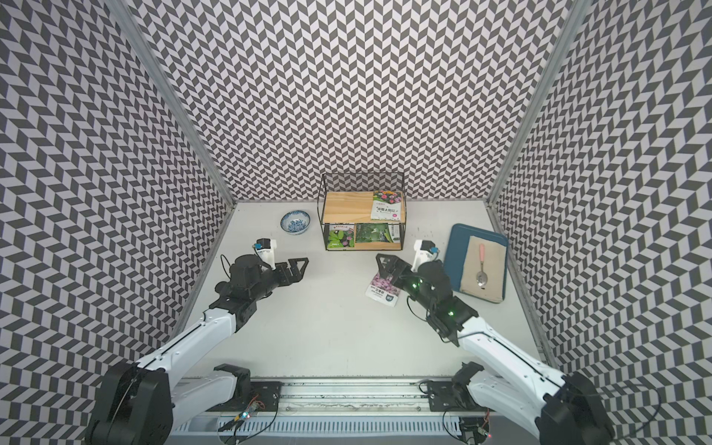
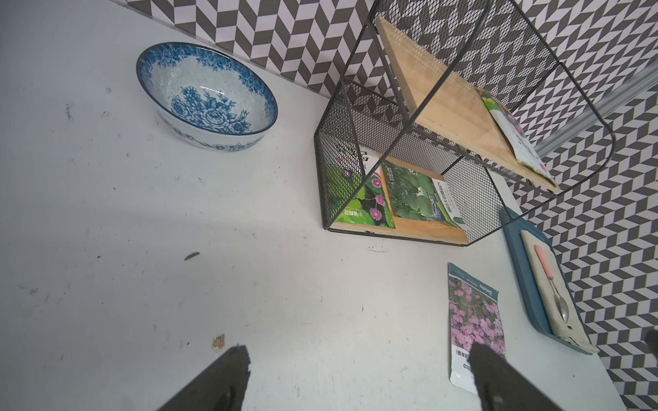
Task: Take the seed bag off the shelf
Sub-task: Pick up the seed packet from the shelf.
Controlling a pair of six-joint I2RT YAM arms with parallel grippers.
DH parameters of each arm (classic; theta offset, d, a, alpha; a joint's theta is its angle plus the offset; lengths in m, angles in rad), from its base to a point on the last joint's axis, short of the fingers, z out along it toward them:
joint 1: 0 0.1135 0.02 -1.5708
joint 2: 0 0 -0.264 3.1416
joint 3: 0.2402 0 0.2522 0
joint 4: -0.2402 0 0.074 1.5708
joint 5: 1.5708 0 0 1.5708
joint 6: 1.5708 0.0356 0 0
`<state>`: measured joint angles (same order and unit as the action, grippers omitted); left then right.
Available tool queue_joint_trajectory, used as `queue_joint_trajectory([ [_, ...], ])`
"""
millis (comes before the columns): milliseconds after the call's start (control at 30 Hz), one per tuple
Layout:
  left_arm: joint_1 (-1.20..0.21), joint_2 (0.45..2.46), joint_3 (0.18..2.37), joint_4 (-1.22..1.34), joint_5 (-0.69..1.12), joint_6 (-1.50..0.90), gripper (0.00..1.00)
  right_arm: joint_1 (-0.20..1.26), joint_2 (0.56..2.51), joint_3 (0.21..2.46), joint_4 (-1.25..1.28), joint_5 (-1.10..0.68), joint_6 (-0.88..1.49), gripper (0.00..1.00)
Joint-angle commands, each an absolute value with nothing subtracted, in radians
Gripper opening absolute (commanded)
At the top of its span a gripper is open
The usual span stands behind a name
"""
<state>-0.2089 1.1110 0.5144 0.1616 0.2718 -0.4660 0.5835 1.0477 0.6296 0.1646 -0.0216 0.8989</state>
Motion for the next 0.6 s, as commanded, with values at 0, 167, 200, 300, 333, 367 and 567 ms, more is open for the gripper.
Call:
queue_joint_trajectory([
  [0, -0.206, 1.099, 0.532, 0.162, 0.292, -0.464, 1.0, 0.561, 1.149, 0.705, 0.17, 0.021, 0.871, 0.99],
  [167, -0.206, 1.092, 0.528, 0.153, 0.297, -0.455, 1.0, 0.523, 1.281, 0.826, 0.245, 0.002, 0.872, 0.99],
  [200, -0.206, 1.093, 0.528, 0.152, 0.299, -0.452, 1.0, 0.523, 1.316, 0.876, 0.228, -0.002, 0.845, 1.0],
  [300, -0.206, 1.096, 0.532, 0.148, 0.297, -0.444, 1.0, 0.523, 1.432, 1.053, 0.137, -0.014, 0.741, 1.0],
  [333, -0.206, 1.097, 0.534, 0.146, 0.297, -0.443, 1.0, 0.524, 1.47, 1.112, 0.097, -0.013, 0.704, 1.0],
  [367, -0.205, 1.098, 0.537, 0.145, 0.298, -0.442, 1.0, 0.523, 1.508, 1.174, 0.05, -0.005, 0.658, 0.99],
  [567, -0.206, 1.106, 0.537, 0.149, 0.305, -0.439, 1.0, 0.523, 1.675, 1.428, -0.127, 0.106, 0.47, 1.0],
])
